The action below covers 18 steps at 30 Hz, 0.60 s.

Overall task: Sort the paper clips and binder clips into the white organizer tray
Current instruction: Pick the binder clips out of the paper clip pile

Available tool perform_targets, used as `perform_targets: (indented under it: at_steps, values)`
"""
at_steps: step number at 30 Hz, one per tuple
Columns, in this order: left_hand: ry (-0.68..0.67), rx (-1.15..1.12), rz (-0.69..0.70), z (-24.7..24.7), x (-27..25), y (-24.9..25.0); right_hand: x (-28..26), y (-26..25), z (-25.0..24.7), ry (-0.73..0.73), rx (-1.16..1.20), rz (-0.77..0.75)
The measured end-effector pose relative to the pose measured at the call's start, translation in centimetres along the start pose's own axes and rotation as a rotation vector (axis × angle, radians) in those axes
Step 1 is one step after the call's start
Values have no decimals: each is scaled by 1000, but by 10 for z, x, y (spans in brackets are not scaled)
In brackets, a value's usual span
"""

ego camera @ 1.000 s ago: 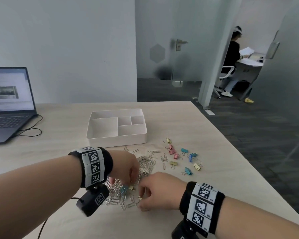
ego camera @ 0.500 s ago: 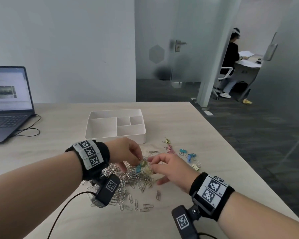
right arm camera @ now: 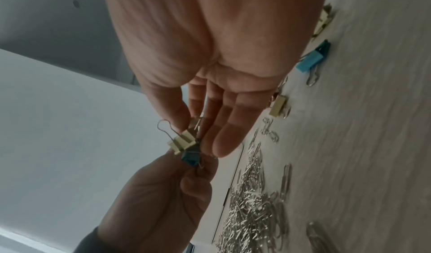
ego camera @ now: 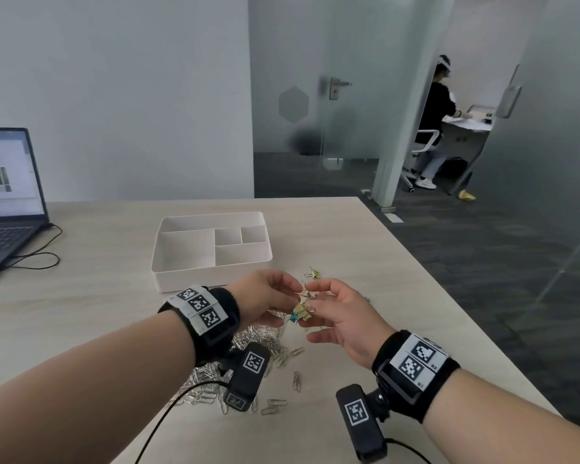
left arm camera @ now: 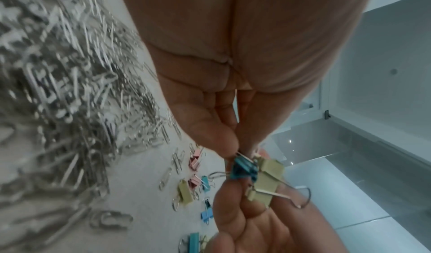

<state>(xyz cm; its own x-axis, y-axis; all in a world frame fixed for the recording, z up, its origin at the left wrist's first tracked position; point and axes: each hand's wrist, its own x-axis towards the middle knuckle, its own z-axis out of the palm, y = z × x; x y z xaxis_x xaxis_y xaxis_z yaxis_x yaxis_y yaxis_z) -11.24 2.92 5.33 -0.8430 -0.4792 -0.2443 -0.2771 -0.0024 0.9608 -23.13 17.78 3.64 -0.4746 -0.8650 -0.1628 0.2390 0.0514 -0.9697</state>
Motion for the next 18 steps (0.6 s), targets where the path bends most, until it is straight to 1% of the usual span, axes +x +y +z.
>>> perform_targets:
  at_steps: [4, 9, 14, 18]
  values:
    - [-19, 51, 0, 15, 8, 1, 1, -2, -13, 51, -28, 6]
    - [-22, 155, -17, 48, 21, 4, 1, -7, -42, 145, -116, 40]
    - [-23, 274, -57, 75, 33, -1, 1, -2, -79, 250, -436, 77]
    - [17, 280, -47, 67, 35, -2, 1, 0, -93, 248, -644, 96]
